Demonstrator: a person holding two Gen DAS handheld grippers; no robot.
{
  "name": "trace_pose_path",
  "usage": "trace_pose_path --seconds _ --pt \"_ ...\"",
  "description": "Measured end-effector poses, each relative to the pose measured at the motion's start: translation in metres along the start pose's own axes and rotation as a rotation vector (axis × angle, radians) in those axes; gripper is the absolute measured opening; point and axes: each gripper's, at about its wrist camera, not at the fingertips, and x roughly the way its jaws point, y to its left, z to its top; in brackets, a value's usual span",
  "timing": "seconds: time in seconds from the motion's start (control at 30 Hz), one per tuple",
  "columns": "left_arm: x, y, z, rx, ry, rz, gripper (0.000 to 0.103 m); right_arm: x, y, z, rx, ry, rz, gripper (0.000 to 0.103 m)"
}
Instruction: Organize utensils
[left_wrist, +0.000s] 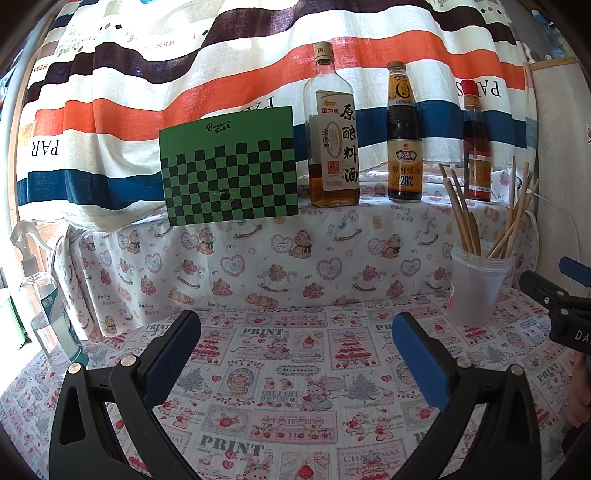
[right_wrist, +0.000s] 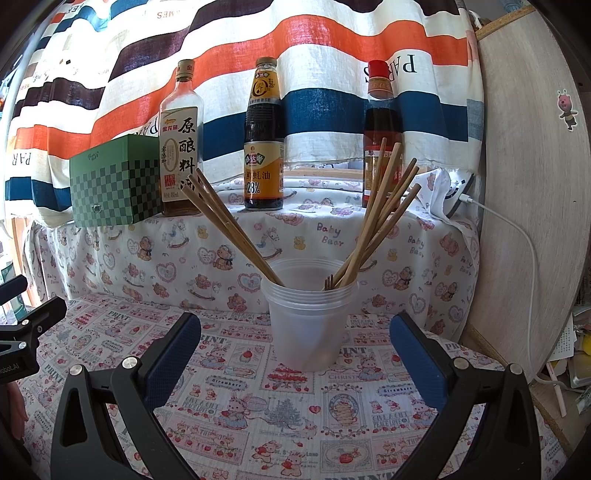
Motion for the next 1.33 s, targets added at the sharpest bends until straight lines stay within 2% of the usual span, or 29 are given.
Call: trace_pose_path --seconds 1.33 --pt "0.0046 0.0036 0.0006 0.005 0.021 -0.008 0.103 0.0024 -0.0011 -0.0032 0.0 0.003 -0.004 0.103"
